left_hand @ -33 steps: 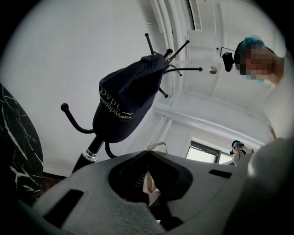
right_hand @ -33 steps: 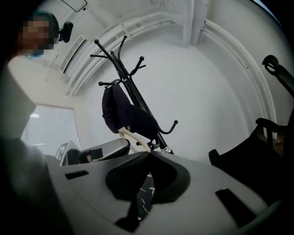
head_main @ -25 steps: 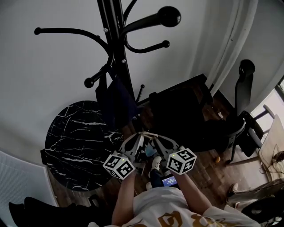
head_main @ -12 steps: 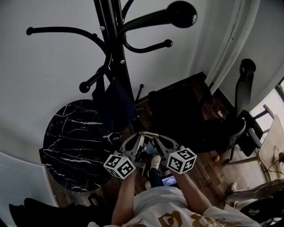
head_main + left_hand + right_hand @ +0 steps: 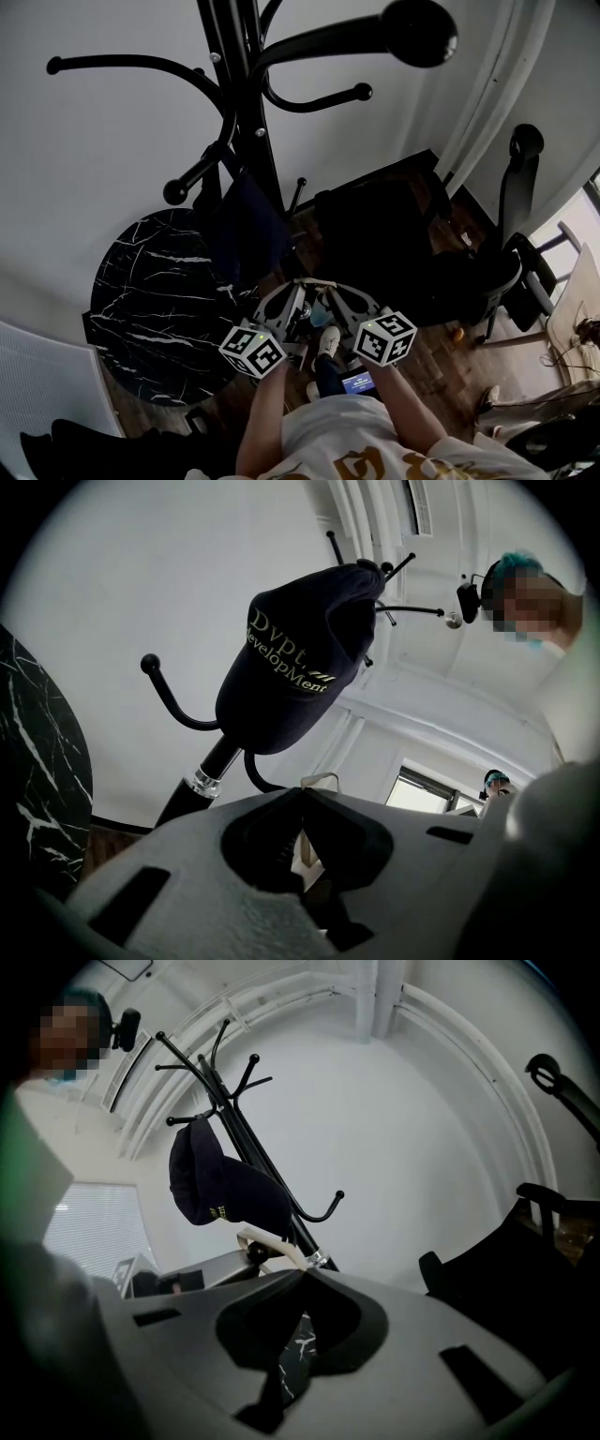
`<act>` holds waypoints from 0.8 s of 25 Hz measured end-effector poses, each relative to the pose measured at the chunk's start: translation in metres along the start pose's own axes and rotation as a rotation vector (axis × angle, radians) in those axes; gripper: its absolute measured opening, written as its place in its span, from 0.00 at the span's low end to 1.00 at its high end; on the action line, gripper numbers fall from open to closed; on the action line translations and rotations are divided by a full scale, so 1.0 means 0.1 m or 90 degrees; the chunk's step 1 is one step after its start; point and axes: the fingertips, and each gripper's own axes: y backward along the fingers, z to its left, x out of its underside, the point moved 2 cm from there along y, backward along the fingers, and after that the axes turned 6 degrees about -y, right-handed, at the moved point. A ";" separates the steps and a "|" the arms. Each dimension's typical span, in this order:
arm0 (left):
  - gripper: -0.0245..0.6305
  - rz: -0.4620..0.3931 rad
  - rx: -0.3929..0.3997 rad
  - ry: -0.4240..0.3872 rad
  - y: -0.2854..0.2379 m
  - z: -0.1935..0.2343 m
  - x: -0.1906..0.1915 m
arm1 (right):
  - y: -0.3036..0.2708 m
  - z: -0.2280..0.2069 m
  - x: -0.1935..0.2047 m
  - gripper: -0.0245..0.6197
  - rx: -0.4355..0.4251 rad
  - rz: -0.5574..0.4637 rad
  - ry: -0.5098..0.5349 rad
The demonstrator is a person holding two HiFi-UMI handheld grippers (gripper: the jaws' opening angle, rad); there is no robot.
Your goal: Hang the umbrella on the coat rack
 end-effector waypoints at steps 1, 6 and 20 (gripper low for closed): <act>0.07 0.001 0.001 0.000 -0.01 0.00 0.00 | -0.01 -0.01 0.00 0.06 0.001 0.001 -0.001; 0.07 0.009 0.000 0.004 -0.02 0.04 0.04 | -0.03 -0.06 0.02 0.05 0.006 0.006 -0.006; 0.07 0.030 -0.009 0.015 -0.01 0.15 0.15 | -0.11 -0.13 0.15 0.05 0.017 0.024 -0.020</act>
